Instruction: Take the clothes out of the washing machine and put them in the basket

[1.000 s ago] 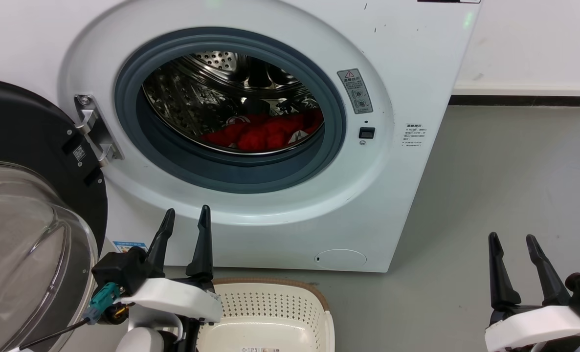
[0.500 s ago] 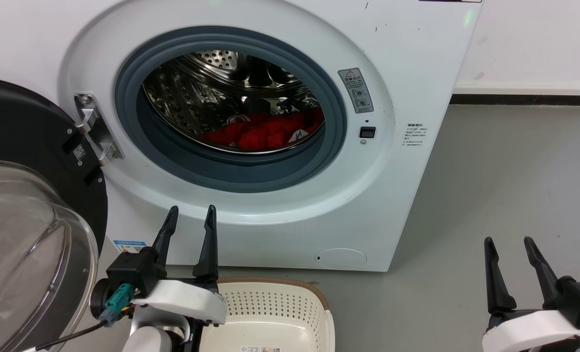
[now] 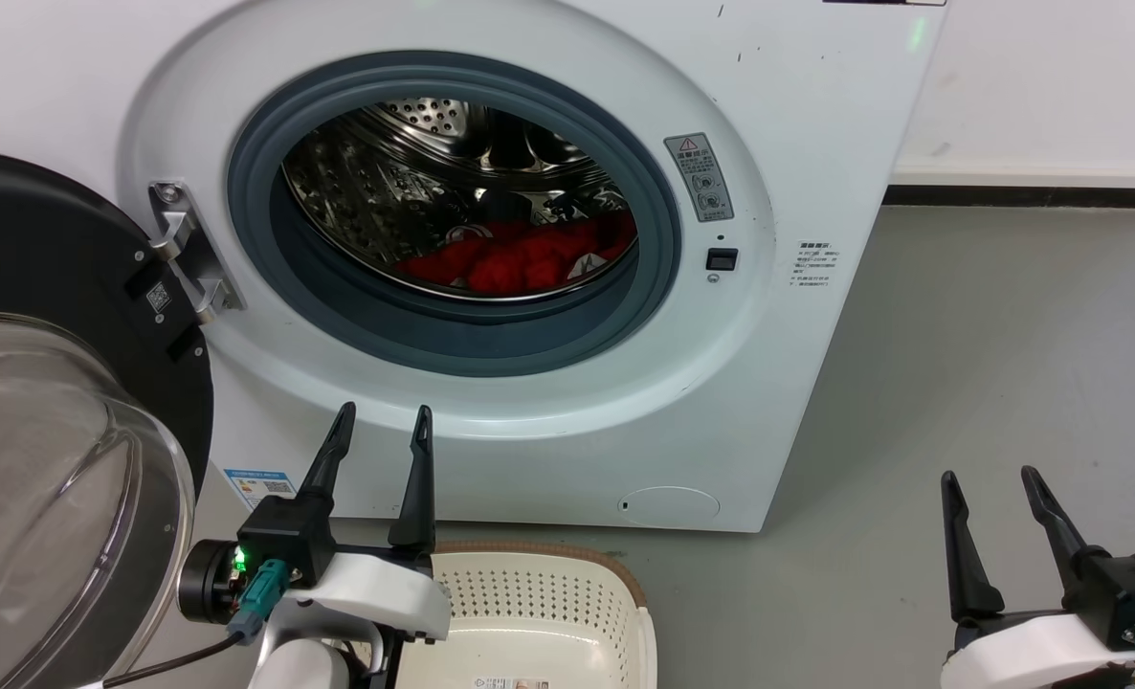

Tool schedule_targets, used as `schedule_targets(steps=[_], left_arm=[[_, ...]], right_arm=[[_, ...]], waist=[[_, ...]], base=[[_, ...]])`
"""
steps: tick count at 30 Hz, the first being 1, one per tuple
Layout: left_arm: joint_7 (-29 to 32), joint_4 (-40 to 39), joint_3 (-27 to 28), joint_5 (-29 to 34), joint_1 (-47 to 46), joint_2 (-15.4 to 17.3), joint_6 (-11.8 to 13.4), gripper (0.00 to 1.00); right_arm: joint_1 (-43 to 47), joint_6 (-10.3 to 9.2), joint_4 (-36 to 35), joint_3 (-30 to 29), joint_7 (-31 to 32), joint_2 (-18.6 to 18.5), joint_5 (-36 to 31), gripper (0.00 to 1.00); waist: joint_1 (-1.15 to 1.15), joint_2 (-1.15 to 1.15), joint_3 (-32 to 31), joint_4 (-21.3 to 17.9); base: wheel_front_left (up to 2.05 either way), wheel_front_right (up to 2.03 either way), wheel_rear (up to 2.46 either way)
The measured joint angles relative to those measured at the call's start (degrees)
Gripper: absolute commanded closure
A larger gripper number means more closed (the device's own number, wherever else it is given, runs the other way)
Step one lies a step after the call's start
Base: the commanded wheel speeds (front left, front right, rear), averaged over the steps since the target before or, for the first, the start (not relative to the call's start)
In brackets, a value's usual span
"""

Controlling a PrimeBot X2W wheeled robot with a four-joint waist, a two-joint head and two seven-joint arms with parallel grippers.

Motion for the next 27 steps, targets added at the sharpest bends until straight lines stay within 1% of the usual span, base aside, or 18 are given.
schedule_targets(steps=[8, 27], left_arm=[[-0.64, 0.30, -0.24, 2.52, -0.02, 0.00, 0.54, 0.00], [-0.74, 0.82, -0.10, 2.29, -0.03, 0.01, 0.98, 0.00]], right_arm=[[0.60, 0.00, 0.24, 0.02, -0.32, 0.00, -1.97, 0.00], [0.59, 0.00, 0.83, -0.07, -0.75, -0.01, -0.97, 0.00]], waist=[[0.00, 0.00, 0.02, 0.23], [0.00, 0.00, 0.04, 0.48]], base=[[0.00, 0.00, 0.00], [0.00, 0.00, 0.00]])
